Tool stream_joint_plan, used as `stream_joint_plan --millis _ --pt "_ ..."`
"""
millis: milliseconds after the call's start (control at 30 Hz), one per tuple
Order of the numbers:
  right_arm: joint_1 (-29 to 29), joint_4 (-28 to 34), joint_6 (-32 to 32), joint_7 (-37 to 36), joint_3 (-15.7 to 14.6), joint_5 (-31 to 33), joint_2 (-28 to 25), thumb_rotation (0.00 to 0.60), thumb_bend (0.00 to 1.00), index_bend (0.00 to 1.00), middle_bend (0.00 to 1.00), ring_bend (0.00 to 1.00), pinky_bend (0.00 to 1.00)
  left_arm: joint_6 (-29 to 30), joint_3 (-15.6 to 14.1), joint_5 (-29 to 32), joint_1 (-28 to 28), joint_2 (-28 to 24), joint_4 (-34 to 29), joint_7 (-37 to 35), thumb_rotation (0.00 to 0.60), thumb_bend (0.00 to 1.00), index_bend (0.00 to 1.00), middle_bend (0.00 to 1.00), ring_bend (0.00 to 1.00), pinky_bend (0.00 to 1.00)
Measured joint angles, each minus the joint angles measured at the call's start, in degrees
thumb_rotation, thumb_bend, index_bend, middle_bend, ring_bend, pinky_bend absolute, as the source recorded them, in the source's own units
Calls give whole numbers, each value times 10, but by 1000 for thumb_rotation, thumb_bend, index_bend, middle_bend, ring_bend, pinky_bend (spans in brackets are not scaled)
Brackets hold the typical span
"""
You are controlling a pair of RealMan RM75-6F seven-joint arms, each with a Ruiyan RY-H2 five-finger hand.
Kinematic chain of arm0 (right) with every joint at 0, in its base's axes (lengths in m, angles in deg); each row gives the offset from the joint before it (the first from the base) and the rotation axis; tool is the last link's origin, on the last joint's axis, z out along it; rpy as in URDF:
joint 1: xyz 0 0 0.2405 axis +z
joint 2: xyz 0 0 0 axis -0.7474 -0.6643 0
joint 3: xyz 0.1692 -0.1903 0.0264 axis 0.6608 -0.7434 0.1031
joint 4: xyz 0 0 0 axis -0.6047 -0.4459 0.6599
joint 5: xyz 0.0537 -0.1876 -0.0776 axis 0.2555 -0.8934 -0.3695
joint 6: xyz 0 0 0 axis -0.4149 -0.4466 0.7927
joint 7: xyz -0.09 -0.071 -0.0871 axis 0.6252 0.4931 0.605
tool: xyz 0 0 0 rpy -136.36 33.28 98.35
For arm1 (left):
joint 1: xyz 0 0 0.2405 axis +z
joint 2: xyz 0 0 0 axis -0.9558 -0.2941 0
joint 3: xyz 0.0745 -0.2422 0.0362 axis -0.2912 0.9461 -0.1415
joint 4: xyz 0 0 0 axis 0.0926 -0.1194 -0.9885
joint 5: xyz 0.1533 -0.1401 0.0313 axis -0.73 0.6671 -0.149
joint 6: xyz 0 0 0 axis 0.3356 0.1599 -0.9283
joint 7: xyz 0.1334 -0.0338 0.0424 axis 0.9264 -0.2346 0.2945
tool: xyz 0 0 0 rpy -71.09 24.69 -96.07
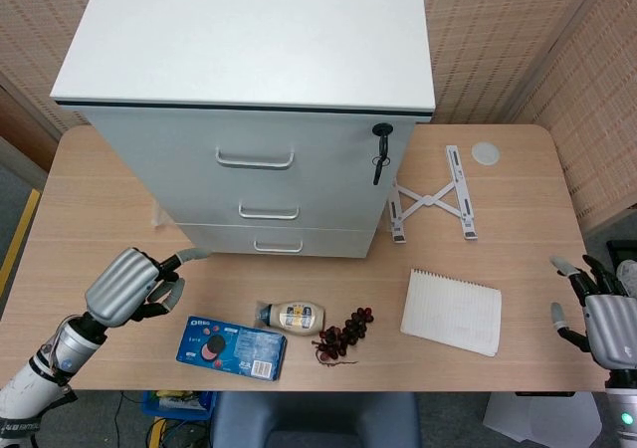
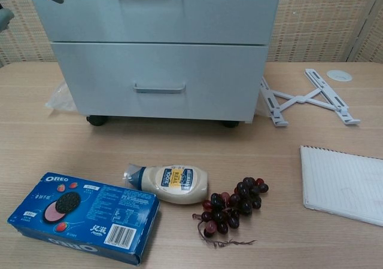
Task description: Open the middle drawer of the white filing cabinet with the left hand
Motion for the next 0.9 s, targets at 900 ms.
stream_joint_plan --millis 900 --pt "-7 -4 -9 -7 -3 -2 -1 600 429 162 283 188 185 -111 69 130 -111 29 -15 36 600 627 213 922 968 1000"
